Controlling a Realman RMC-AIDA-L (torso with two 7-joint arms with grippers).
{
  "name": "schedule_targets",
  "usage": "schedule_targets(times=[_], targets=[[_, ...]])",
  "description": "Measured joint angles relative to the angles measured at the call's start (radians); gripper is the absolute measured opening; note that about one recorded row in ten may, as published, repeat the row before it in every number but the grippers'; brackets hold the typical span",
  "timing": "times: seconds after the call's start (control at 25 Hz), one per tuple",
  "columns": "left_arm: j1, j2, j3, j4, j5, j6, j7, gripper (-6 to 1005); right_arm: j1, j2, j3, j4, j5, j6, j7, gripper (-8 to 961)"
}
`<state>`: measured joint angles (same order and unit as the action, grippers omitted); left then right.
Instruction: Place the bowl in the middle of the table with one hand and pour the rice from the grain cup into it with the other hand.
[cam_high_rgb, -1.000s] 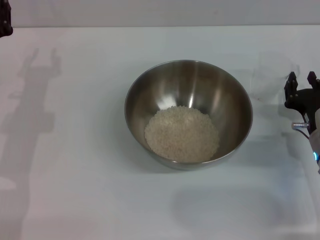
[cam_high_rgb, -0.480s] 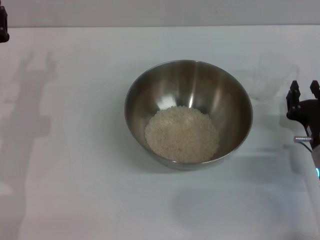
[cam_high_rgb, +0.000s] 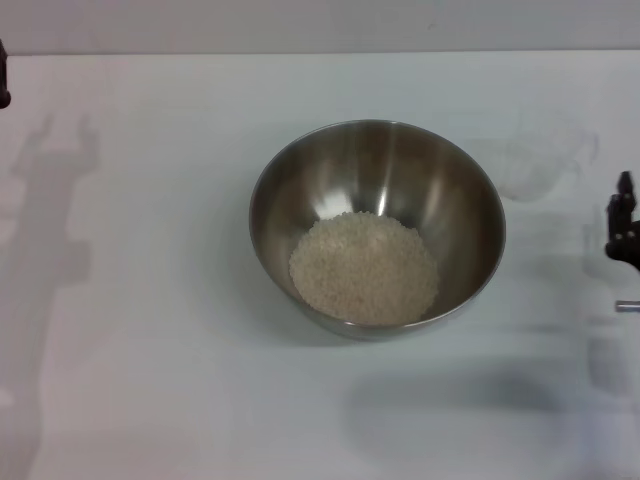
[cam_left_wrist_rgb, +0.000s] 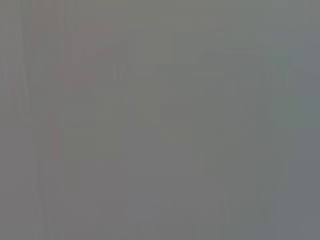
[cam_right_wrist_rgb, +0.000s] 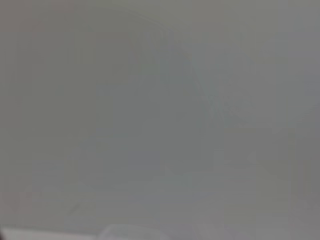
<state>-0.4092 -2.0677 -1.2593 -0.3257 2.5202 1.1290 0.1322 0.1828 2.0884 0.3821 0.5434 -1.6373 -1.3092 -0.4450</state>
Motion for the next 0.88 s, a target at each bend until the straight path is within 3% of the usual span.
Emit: schedule_targets(times=[0.4, 0.64, 0.88], targets=[[0.056, -0.002, 0.005, 0.0, 0.0, -0.003, -0.007, 450, -0.033, -0.007, 0.013, -0.01, 0.003, -0.145, -0.013, 416], [0.104, -0.003, 0.086, -0.002, 0.0, -0.003, -0.061, 450, -0.018, -0.013, 0.019, -0.022, 0.019, -0.124, 0.01, 415], [0.138, -0.003, 0.116, -0.014, -0.001, 0.01, -0.063, 450, -0.014, -0.008, 0.002, -0.042, 0.009, -0.214, 0.017, 413]])
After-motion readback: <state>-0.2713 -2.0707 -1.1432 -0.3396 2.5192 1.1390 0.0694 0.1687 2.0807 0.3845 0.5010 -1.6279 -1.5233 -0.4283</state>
